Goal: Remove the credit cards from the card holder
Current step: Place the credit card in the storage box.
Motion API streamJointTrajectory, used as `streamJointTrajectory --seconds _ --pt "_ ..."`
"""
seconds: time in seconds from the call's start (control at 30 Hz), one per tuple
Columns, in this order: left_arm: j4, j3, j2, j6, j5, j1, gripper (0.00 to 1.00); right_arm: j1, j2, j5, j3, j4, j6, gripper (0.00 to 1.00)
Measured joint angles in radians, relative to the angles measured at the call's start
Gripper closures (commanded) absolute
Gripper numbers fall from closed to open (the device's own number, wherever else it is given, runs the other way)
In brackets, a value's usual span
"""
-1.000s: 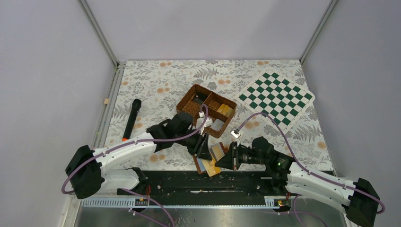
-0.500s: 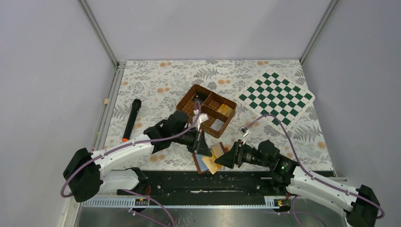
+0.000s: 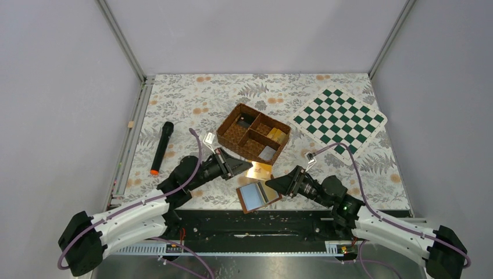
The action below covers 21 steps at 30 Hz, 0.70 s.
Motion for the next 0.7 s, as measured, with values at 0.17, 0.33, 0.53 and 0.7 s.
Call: streamJointTrajectory --seconds 0.17,0.33,0.53,0.7 --pt "0.077 -0.005 -0.035 -0.023 -0.089 -0.026 1.0 0.0 0.103 -0.001 0.0 0.113 0.035 0.57" --pt "0.129 -0.029 -0.038 -0.032 -0.126 -0.034 1.0 0.0 0.152 0.003 0.0 0.192 0.052 0.55" --pt "0.158 -0.068 -0.037 -0.047 -0.141 -0.042 1.0 0.0 0.148 0.012 0.0 0.252 0.06 0.48" --pt "0.174 -0.07 -0.029 -0.048 -0.145 -0.051 1.0 0.0 0.13 0.029 0.0 0.244 0.057 0.63"
